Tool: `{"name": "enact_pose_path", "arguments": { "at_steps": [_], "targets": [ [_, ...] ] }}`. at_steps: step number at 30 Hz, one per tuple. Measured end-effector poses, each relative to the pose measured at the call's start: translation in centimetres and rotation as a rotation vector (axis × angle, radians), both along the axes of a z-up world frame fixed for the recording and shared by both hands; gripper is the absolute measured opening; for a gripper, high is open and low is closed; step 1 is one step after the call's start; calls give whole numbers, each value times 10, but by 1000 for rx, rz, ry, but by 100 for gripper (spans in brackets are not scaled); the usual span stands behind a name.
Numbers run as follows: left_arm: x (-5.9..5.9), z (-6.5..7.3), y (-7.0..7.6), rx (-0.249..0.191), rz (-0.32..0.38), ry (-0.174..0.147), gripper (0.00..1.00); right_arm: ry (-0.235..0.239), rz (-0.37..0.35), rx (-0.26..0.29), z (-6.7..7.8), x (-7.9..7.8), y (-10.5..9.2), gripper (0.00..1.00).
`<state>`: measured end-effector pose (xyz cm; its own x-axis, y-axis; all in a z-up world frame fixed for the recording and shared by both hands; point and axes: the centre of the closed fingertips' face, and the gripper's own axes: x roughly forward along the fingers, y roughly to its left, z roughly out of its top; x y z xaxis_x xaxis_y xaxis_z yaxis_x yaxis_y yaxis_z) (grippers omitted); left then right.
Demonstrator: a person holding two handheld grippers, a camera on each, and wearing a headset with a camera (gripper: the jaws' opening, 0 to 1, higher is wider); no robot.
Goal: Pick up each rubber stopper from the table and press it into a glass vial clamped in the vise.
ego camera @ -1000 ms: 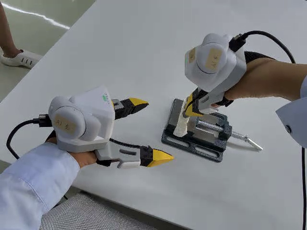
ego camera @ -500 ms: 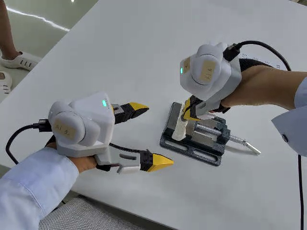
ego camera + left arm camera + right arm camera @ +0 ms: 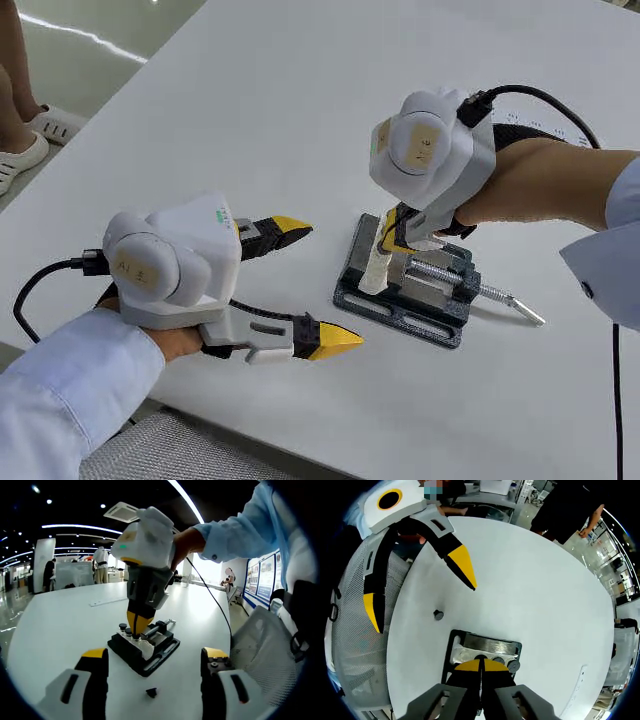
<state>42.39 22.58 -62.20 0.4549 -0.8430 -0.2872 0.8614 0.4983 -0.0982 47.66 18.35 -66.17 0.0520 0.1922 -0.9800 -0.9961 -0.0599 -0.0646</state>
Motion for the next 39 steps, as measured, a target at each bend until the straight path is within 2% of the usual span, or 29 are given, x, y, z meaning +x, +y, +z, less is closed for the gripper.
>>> {"name": "enact_pose_path", "arguments": {
  "at_steps": [12, 16, 20, 25, 28, 32, 35, 36, 37, 39],
  "targets": [
    [-1, 0, -1, -3, 5, 4, 72, 13, -23, 5, -1, 0, -1, 0],
    [-2, -1, -1, -1, 6, 6, 72, -3, -14, -7, -2, 1, 0, 0],
    [-3, 0, -2, 2, 1, 1, 72, 2, -31, 14, -2, 1, -2, 0],
    [-3, 2, 0, 1, 7, 3, 72, -22, -36, 25, -1, 1, -1, 0],
    [-5, 4, 1, 3, 5, -3, 72, -6, -74, 48, 1, 3, -1, 0],
    [-6, 5, 7, 13, 9, -6, 72, 17, -108, 110, 2, 4, -2, 0],
    [-6, 5, 9, 16, 14, -5, 72, 10, -118, 138, 3, 3, -3, 0],
    [-6, 5, 10, 20, 14, -5, 72, -17, -118, 125, 3, 5, -6, 0],
    [-6, 5, 11, 22, 15, -5, 72, -32, -110, 139, 4, 6, -5, 1],
    [-6, 4, 11, 24, 14, -3, 71, -23, -124, 165, 6, 4, -4, 3]
  ]
}}
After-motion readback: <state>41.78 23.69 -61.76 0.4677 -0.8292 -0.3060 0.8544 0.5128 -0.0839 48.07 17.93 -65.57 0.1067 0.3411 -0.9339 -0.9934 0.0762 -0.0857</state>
